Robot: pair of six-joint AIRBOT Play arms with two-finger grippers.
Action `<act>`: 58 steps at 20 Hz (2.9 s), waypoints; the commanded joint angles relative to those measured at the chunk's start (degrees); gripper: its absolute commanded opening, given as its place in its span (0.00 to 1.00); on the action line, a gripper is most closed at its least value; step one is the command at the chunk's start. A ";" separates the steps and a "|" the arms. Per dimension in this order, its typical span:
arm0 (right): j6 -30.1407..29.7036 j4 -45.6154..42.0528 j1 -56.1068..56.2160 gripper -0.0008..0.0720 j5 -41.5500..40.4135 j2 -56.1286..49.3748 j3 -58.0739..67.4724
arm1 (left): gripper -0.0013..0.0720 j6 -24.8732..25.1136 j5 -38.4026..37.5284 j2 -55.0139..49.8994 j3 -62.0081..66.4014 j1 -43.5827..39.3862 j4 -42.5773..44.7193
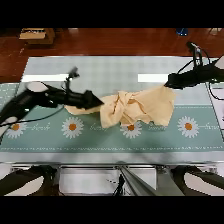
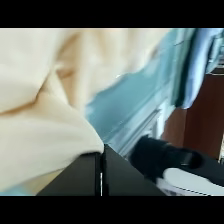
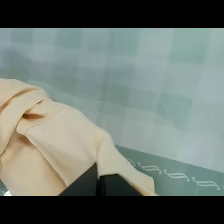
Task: Fold the shirts.
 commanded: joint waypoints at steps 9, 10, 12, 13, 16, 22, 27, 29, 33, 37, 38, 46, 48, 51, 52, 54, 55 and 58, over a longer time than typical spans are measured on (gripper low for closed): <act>2.21 -5.16 -0.02 0.04 -18.05 28.00 14.84 | 0.05 -7.56 0.72 33.99 25.40 41.09 0.11; 4.11 -8.15 -0.02 0.04 -19.63 30.51 16.59 | 0.05 -8.41 0.68 35.47 25.46 43.04 0.31; 6.71 -14.25 -0.02 0.04 -19.74 34.18 19.61 | 0.05 -10.84 0.39 37.53 25.49 45.13 4.00; 7.23 -16.00 -0.02 0.04 -19.21 35.65 20.44 | 0.05 -12.48 -0.76 38.05 25.49 45.20 7.65; 7.48 -17.42 -0.02 0.04 -14.73 39.21 20.83 | 0.05 -15.89 -9.51 37.94 25.09 44.85 19.43; 7.58 -23.15 -0.02 0.04 1.33 37.55 20.81 | 0.05 -17.40 -20.13 38.01 16.48 41.48 26.82; 4.07 -24.04 0.02 0.04 10.14 27.96 20.81 | 0.05 -17.31 -21.94 37.97 -0.33 37.31 26.84; 2.99 -21.49 0.02 0.04 10.62 21.51 20.81 | 0.05 -17.31 -18.51 37.97 -8.98 35.80 26.82; 1.49 -11.93 0.02 0.04 10.38 7.54 20.81 | 0.05 -17.38 -6.10 37.94 -24.20 34.95 26.21; 0.92 -4.76 0.04 0.04 9.33 -4.63 20.81 | 0.05 -17.40 8.46 37.94 -30.36 34.95 25.70; 0.90 -3.02 0.04 0.04 8.74 -6.75 20.81 | 0.05 -17.40 12.04 37.94 -30.53 34.95 25.51; 0.90 3.74 0.04 0.04 4.55 -12.31 20.81 | 0.05 -16.48 22.18 26.01 -30.49 33.99 18.58; 0.90 3.80 0.02 0.04 5.25 -12.31 20.81 | 0.05 -16.41 21.73 22.49 -30.47 33.40 18.25; 0.90 3.85 0.02 0.04 6.73 -12.28 20.81 | 0.30 -14.99 19.37 22.12 -29.27 33.94 17.55; 0.90 3.82 0.02 0.04 7.30 -12.28 20.81 | 0.36 -14.95 17.79 22.25 -27.85 34.53 17.62; 0.87 3.80 0.02 0.04 8.15 -12.28 20.81 | 0.47 -13.79 14.03 22.40 -23.85 36.68 17.75; 0.74 3.80 0.02 0.04 8.44 -12.28 20.81 | 0.47 -12.22 11.32 22.40 -21.24 38.03 17.79; 0.42 3.63 0.02 0.04 8.52 -12.31 20.81 | 0.64 -12.22 -0.63 22.40 -16.90 39.21 17.73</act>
